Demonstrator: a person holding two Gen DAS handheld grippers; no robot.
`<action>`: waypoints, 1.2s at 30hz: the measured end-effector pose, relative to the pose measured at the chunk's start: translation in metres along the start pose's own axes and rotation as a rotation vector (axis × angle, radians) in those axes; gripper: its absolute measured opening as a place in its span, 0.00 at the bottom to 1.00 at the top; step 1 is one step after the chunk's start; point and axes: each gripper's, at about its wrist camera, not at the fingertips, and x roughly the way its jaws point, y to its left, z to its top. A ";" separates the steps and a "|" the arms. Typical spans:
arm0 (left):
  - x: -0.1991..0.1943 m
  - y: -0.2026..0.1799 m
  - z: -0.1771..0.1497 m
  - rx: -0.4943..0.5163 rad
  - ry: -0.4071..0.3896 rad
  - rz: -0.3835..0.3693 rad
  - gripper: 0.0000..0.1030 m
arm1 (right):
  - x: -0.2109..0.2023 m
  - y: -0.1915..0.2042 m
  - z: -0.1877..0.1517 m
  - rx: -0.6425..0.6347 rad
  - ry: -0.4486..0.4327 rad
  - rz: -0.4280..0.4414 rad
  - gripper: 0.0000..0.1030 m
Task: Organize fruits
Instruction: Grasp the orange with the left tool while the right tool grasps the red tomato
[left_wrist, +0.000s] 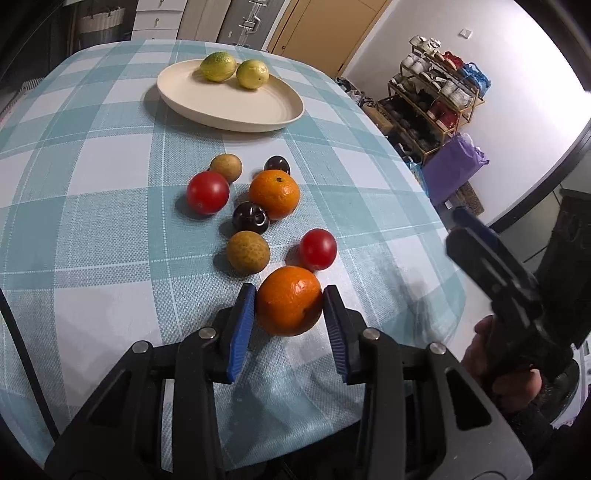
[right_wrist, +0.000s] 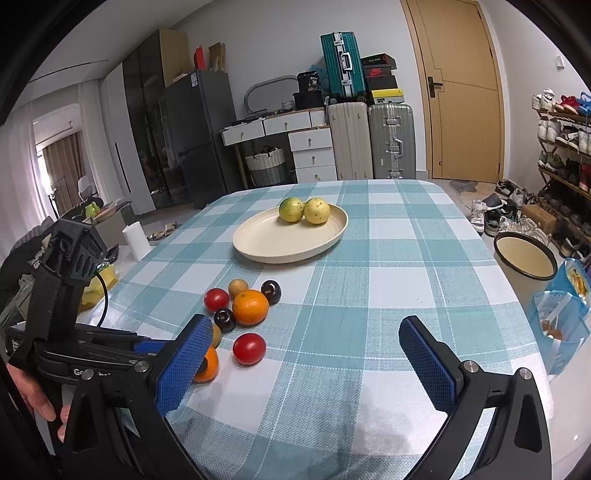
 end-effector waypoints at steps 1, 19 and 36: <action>-0.003 0.001 0.000 -0.003 -0.004 -0.005 0.33 | 0.001 0.001 0.000 0.000 0.003 0.002 1.00; -0.056 0.042 0.000 -0.079 -0.088 0.005 0.33 | 0.060 0.022 -0.013 0.015 0.171 0.087 1.00; -0.050 0.060 0.019 -0.116 -0.083 0.040 0.33 | 0.092 0.030 -0.016 0.007 0.265 0.109 0.68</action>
